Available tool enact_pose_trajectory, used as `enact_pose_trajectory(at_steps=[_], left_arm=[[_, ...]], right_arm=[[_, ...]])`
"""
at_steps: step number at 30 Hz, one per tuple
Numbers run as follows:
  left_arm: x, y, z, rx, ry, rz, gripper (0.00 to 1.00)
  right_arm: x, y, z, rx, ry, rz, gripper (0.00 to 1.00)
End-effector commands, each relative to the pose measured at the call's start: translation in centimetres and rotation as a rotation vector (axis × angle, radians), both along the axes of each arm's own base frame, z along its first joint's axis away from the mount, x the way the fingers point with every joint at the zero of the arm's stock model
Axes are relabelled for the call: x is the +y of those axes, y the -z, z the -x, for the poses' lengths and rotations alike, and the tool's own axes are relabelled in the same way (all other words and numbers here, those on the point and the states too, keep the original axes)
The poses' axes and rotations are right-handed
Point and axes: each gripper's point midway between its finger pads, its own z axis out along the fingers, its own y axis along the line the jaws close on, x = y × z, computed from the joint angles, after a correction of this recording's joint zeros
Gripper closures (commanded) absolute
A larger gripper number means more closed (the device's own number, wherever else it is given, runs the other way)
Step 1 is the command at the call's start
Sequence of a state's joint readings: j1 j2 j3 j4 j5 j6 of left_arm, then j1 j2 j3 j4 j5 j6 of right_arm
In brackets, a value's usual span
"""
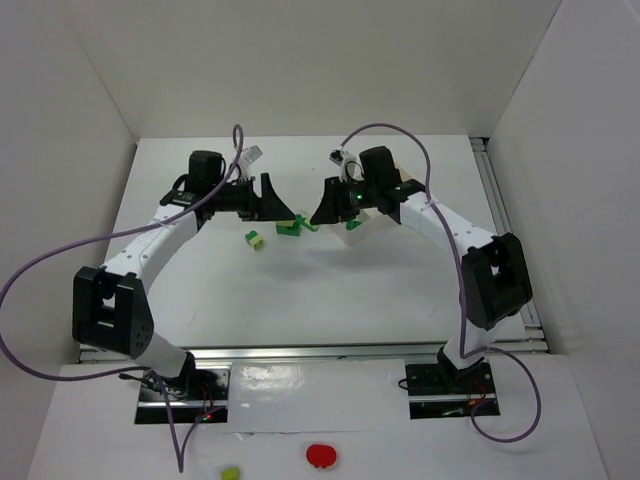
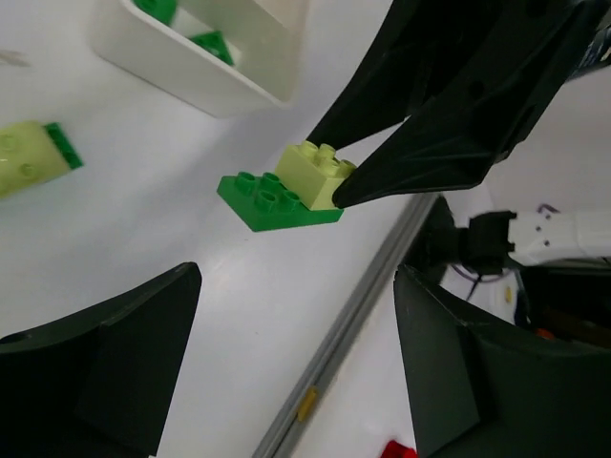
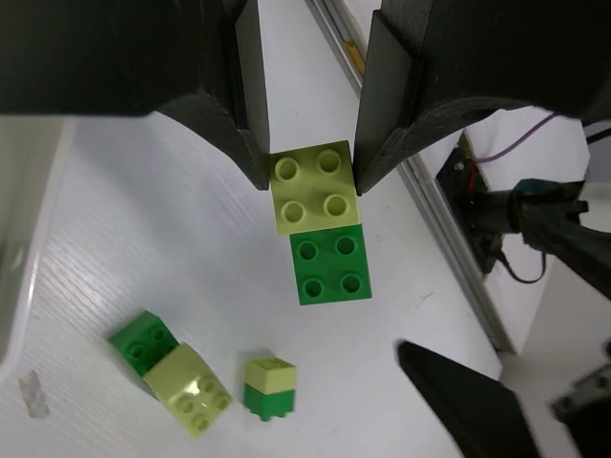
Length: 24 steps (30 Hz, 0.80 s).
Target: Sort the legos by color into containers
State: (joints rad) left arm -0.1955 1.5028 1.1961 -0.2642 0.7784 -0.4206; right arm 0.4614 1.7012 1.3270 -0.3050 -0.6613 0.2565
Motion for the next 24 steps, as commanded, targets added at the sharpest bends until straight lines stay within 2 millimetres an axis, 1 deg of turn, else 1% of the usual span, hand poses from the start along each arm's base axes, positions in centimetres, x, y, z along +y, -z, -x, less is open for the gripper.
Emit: enact_pose_trajectory(at_steps=[1, 2, 3, 4, 5, 6, 7, 8, 10, 11, 12, 14, 16, 18, 21, 22, 24], left_arm=[[-2.4, -1.3, 2.2, -0.027, 0.204, 0.13, 0.09], [-2.5, -1.3, 2.3, -0.034, 0.215, 0.132, 0.09], [-2.9, -1.1, 2.6, -0.031, 0.24, 0.136, 0.07], [-2.9, -1.1, 2.6, -0.031, 0.24, 0.136, 0.07], [-2.9, -1.1, 2.6, -0.041, 0.244, 0.133, 0.07], [-3.4, -0.8, 2.9, -0.041, 0.271, 0.135, 0.07], [-3.4, -1.1, 3.1, -0.039, 0.279, 0.14, 0.09], [-3.5, -0.8, 2.9, -0.028, 0.278, 0.139, 0.1], [-3.5, -0.9, 2.8, -0.043, 0.279, 0.141, 0.12], [-3.6, -0.9, 2.9, -0.037, 0.284, 0.152, 0.15], [-3.6, -0.7, 2.9, -0.034, 0.28, 0.156, 0.15], [-3.8, -1.0, 2.8, -0.045, 0.286, 0.174, 0.19], [-3.8, -1.1, 3.0, -0.056, 0.305, 0.187, 0.19], [-3.8, -1.1, 3.0, -0.056, 0.305, 0.187, 0.19], [-3.9, -1.5, 3.0, -0.064, 0.313, 0.193, 0.25], [-3.9, -1.5, 3.0, -0.064, 0.313, 0.193, 0.29], [-4.0, -2.2, 3.0, -0.091, 0.322, 0.206, 0.34]], right_arm=[[1.1, -5.5, 1.2, -0.127, -0.099, -0.138, 0.91], [1.0, -5.9, 1.3, -0.135, -0.1, -0.142, 0.91], [1.0, -5.6, 1.4, -0.134, -0.099, -0.141, 0.91], [1.1, -5.8, 1.3, -0.136, -0.095, -0.149, 0.91], [1.0, -5.4, 1.4, -0.127, -0.095, -0.146, 0.91], [0.9, -5.7, 1.2, -0.126, -0.094, -0.158, 0.91], [1.0, -6.0, 1.3, -0.133, -0.106, -0.169, 0.91], [1.0, -6.0, 1.3, -0.133, -0.106, -0.169, 0.91], [1.2, -6.4, 1.8, -0.124, -0.135, -0.194, 0.91], [1.4, -6.6, 2.0, -0.129, -0.15, -0.206, 0.91], [1.6, -6.7, 2.4, -0.114, -0.179, -0.227, 0.91], [1.8, -6.6, 2.9, -0.102, -0.217, -0.247, 0.91], [1.8, -7.6, 3.7, -0.088, -0.273, -0.296, 0.91], [1.6, -7.1, 4.1, -0.063, -0.301, -0.316, 0.91], [1.5, -7.0, 4.4, -0.049, -0.307, -0.317, 0.91], [1.5, -7.0, 4.5, -0.057, -0.319, -0.319, 0.91], [1.5, -6.5, 4.5, -0.036, -0.316, -0.314, 0.91]])
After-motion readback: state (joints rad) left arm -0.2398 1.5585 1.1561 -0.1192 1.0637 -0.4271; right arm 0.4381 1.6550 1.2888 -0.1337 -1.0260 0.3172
